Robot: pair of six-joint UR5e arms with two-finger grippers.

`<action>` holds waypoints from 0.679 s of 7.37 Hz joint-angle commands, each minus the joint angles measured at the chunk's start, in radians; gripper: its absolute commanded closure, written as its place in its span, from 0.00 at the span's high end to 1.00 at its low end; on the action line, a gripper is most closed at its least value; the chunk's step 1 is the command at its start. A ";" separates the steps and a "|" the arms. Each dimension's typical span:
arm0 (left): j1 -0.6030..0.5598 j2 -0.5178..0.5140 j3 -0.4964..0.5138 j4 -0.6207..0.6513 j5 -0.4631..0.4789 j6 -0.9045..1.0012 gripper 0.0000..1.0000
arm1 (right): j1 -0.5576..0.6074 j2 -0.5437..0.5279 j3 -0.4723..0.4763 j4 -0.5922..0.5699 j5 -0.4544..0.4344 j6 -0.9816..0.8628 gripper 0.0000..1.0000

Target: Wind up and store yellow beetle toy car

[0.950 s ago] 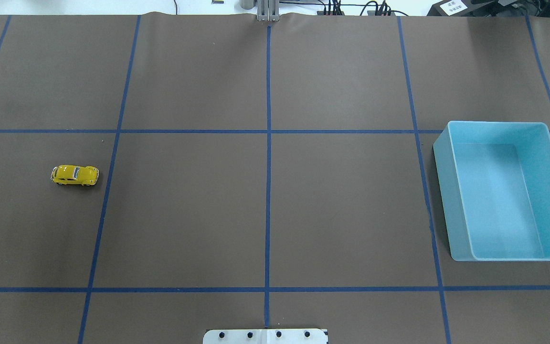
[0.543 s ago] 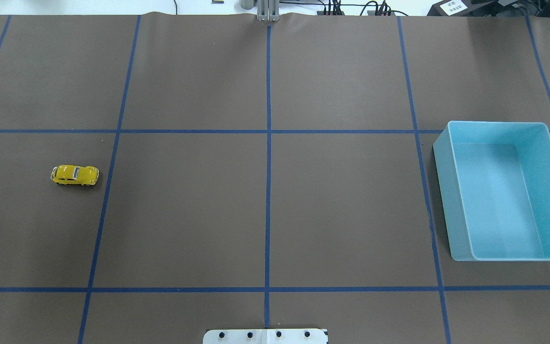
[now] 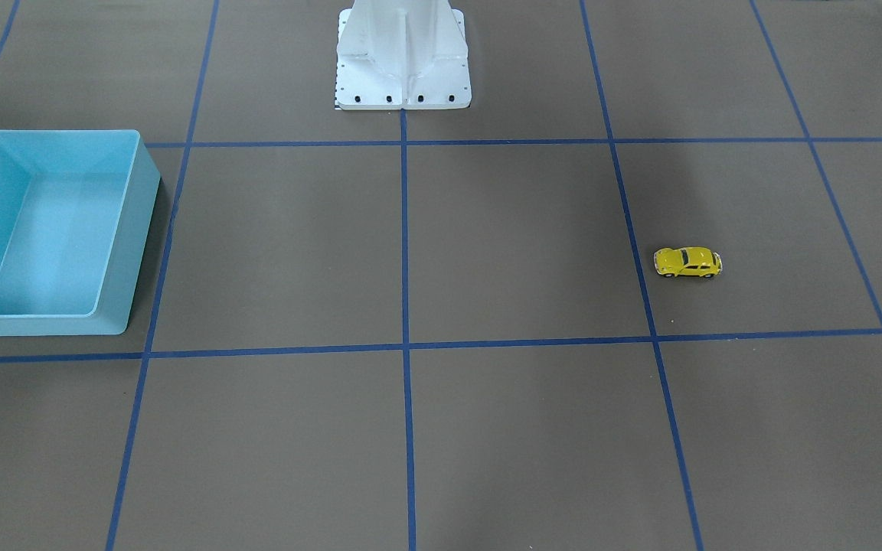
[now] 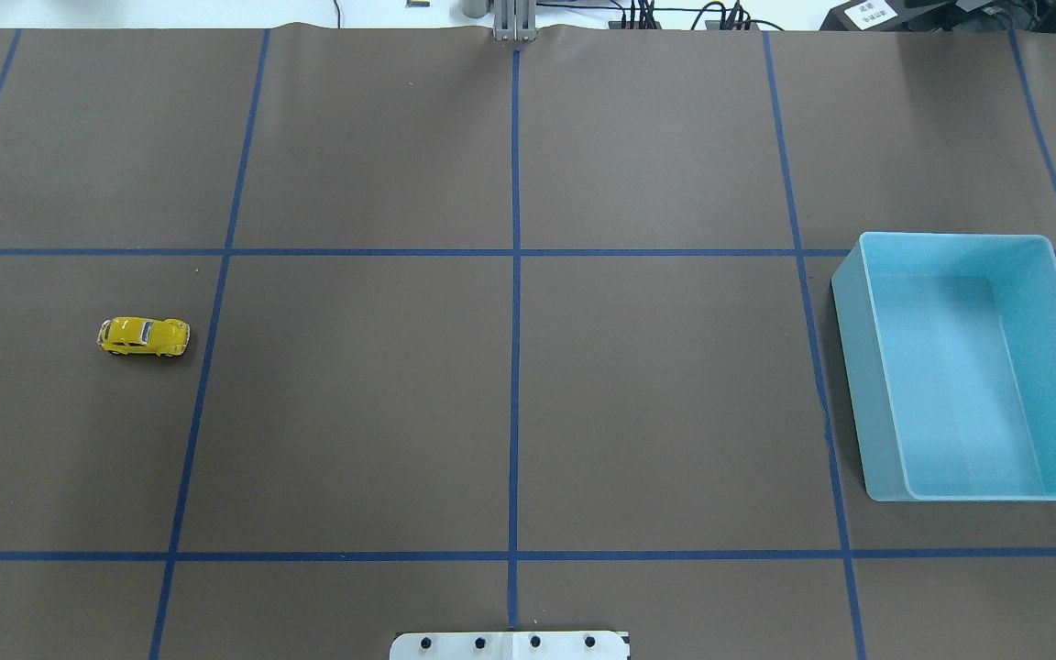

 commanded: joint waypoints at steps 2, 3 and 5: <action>0.410 -0.035 -0.191 -0.005 0.301 0.090 1.00 | -0.002 0.002 0.003 0.000 0.000 0.002 0.99; 0.490 -0.043 -0.196 -0.009 0.327 0.157 1.00 | -0.002 0.001 0.001 0.000 0.000 0.000 0.99; 0.556 -0.092 -0.143 -0.021 0.312 0.393 1.00 | -0.002 -0.001 0.000 0.000 0.000 0.000 0.99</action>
